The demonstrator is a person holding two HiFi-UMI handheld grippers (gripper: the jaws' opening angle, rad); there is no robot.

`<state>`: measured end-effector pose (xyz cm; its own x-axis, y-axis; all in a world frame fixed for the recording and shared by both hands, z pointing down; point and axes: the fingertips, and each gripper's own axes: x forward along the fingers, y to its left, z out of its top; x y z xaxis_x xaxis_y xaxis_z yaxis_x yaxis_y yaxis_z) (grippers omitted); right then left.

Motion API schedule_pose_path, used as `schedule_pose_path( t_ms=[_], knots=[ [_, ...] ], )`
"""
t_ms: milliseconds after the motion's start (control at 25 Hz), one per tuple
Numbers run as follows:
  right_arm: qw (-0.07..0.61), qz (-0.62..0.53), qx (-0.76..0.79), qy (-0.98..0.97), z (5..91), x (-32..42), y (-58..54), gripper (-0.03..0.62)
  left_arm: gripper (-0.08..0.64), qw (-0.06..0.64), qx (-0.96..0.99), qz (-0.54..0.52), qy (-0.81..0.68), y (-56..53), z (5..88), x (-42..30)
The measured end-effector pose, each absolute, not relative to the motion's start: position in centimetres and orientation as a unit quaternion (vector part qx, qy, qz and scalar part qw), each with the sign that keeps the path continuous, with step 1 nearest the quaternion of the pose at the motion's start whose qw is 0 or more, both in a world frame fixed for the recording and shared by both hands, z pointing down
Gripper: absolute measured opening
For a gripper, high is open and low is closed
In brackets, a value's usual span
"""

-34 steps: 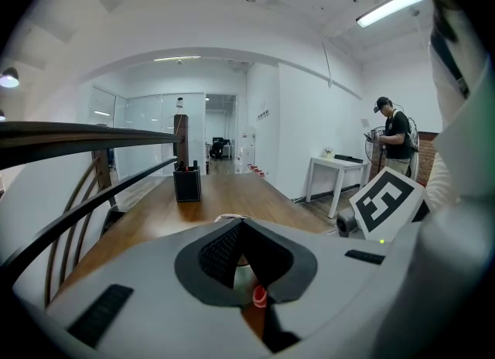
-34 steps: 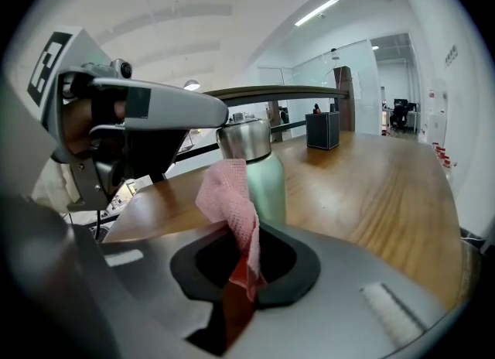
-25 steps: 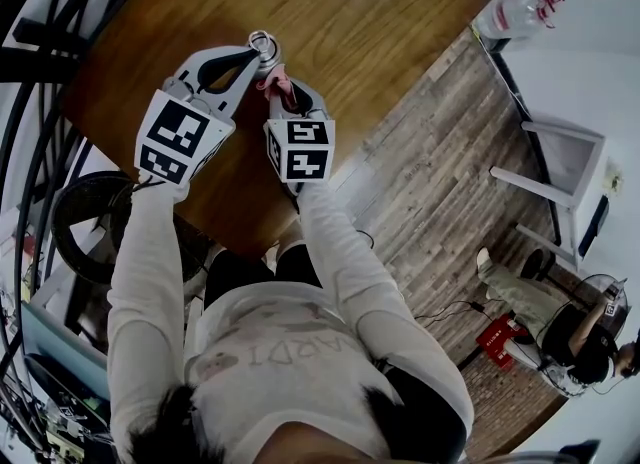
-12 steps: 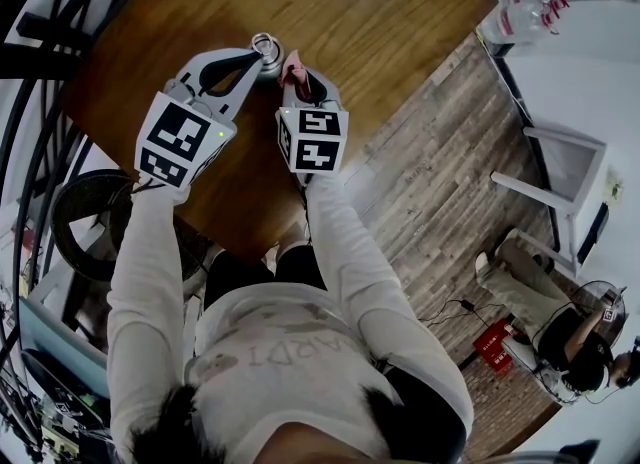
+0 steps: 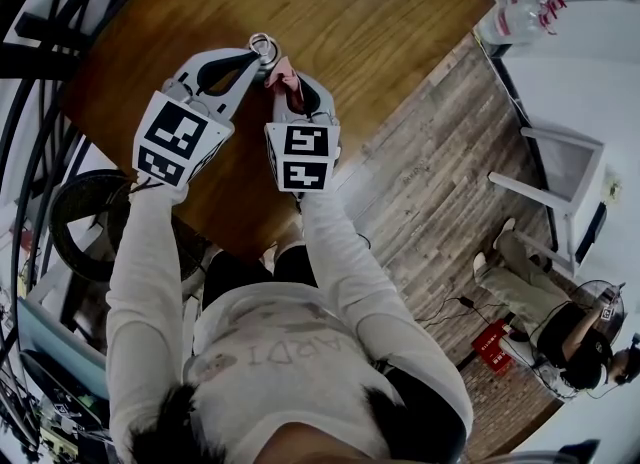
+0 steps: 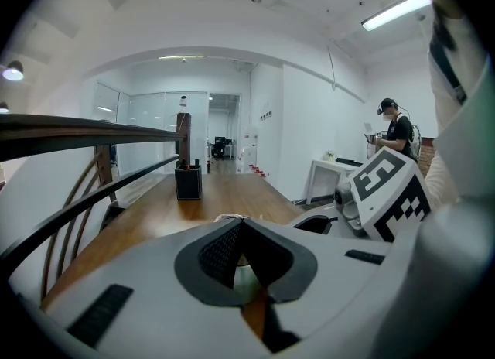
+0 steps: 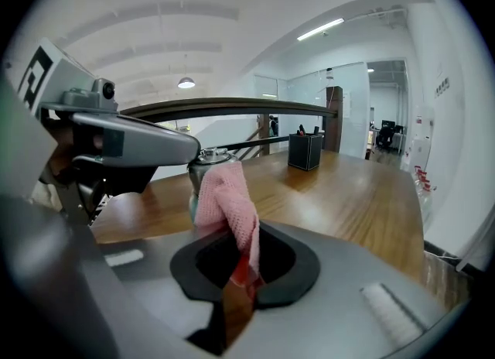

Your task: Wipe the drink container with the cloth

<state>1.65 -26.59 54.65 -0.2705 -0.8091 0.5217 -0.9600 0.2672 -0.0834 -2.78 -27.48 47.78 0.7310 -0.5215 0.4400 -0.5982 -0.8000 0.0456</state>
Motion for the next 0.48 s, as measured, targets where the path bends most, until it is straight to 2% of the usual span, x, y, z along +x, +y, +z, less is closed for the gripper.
schedule_pose_path(
  t_ms=[480],
  knots=[
    [0.232, 0.236, 0.526, -0.783, 58.5, -1.9, -24.4, 0.037, -0.006, 0.092, 0.927, 0.207, -0.298, -27.3, 48.0, -2.7]
  ],
)
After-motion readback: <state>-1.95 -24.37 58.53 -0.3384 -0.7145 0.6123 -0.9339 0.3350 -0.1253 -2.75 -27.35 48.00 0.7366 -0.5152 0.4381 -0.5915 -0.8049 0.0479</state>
